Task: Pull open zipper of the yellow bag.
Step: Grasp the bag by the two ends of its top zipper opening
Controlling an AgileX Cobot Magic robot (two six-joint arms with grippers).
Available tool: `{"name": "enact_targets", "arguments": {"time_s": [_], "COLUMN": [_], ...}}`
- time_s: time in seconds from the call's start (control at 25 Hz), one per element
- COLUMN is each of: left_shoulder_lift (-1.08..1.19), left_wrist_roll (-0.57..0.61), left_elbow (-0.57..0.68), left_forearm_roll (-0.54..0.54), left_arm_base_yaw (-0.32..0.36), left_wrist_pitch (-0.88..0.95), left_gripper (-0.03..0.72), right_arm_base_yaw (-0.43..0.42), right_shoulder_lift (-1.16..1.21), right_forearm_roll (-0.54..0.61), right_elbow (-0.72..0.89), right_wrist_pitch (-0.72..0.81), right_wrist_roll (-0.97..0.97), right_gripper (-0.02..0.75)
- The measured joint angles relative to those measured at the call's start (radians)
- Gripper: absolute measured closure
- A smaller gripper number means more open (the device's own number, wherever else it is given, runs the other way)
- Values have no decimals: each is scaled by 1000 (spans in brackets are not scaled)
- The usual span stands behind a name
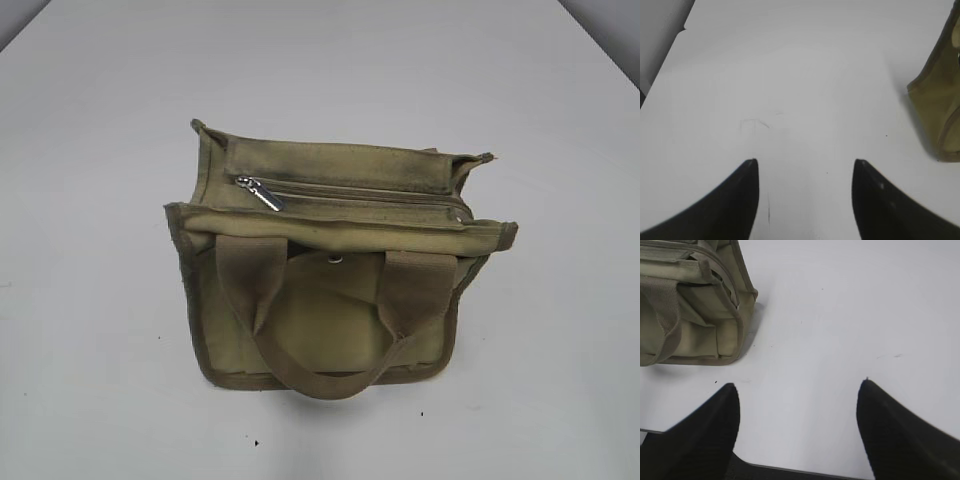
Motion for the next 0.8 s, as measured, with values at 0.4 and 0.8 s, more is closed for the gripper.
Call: {"name": "enact_targets", "arguments": {"time_s": [0.4, 0.8], "left_shoulder_lift": [354, 1052], "left_wrist_roll": [9, 458], "left_elbow": [-39, -214], "left_forearm_roll": [-385, -1054], "left_arm_base_yaw": [-1, -1], "left_wrist_pitch": [-320, -311], "left_gripper": [234, 234], "right_arm_base_yaw": [95, 226], "right_shoulder_lift": [237, 637], "right_forearm_roll": [0, 1], "right_elbow": [-13, -74], "right_wrist_pitch": [-49, -401], "right_wrist_roll": [-25, -147], "right_gripper": [176, 176]}}
